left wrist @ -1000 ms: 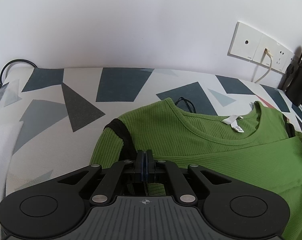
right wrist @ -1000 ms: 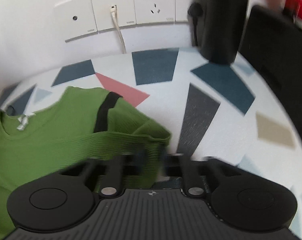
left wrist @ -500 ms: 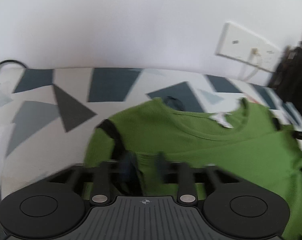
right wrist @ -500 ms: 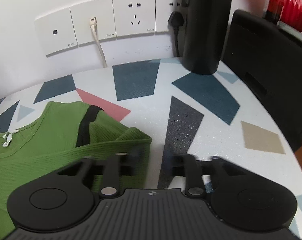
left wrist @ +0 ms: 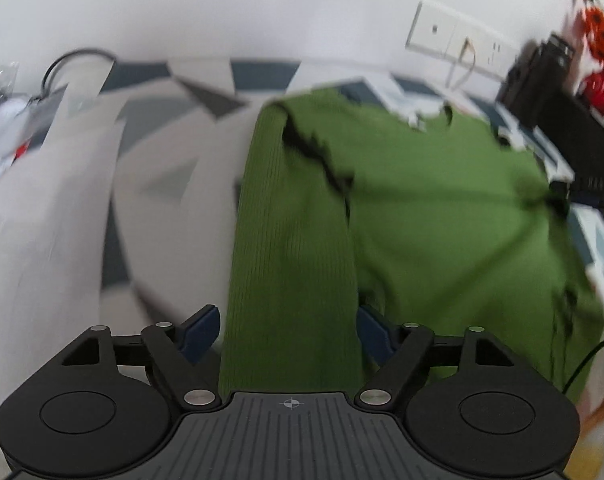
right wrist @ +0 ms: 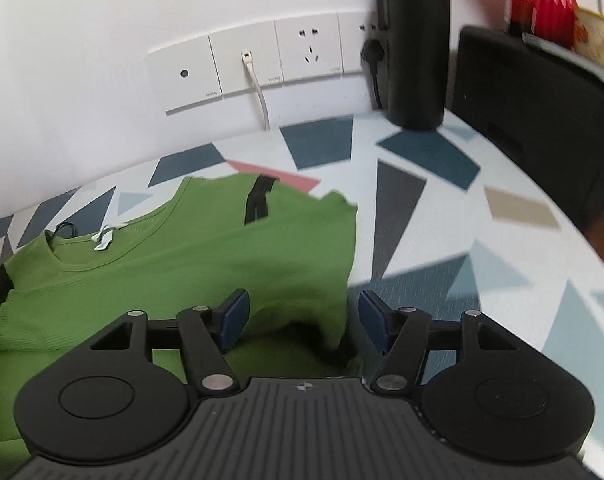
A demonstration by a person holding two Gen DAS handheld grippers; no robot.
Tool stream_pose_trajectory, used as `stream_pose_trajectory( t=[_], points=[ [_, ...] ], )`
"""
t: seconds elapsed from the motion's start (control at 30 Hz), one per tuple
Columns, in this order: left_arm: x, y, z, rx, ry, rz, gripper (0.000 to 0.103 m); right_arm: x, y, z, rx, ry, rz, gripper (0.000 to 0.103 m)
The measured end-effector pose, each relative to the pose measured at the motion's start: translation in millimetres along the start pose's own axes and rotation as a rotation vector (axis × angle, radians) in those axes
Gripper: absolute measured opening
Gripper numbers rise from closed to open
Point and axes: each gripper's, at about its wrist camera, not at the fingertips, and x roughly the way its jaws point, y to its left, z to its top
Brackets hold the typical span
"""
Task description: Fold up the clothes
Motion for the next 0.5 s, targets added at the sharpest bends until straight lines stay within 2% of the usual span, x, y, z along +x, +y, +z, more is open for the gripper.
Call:
stream_pose_trajectory(
  t=[0.17,0.33,0.37,0.43,0.47,0.5],
  points=[
    [-11,8,-31,-0.052,0.044,-0.005,0.079,-7,7,-8,-0.030,0.013,-0.025,0.062],
    [-19,7,-45,-0.040,0.037,0.006,0.079,-10,3,-15,-0.009,0.025,-0.066,0.063],
    [-19,6,-47,-0.041,0.029,0.010,0.076,-10,2,-17,0.000,0.026,-0.071,0.063],
    [-21,11,-46,-0.071,0.015,0.013,0.054,-11,0,-20,0.015,0.029,-0.079,0.065],
    [-21,14,-46,-0.087,0.008,0.014,0.025,-11,0,-22,0.019,0.030,-0.083,0.066],
    [-22,17,-45,-0.104,0.002,0.016,0.006,-12,0,-24,0.021,0.031,-0.089,0.068]
  ],
)
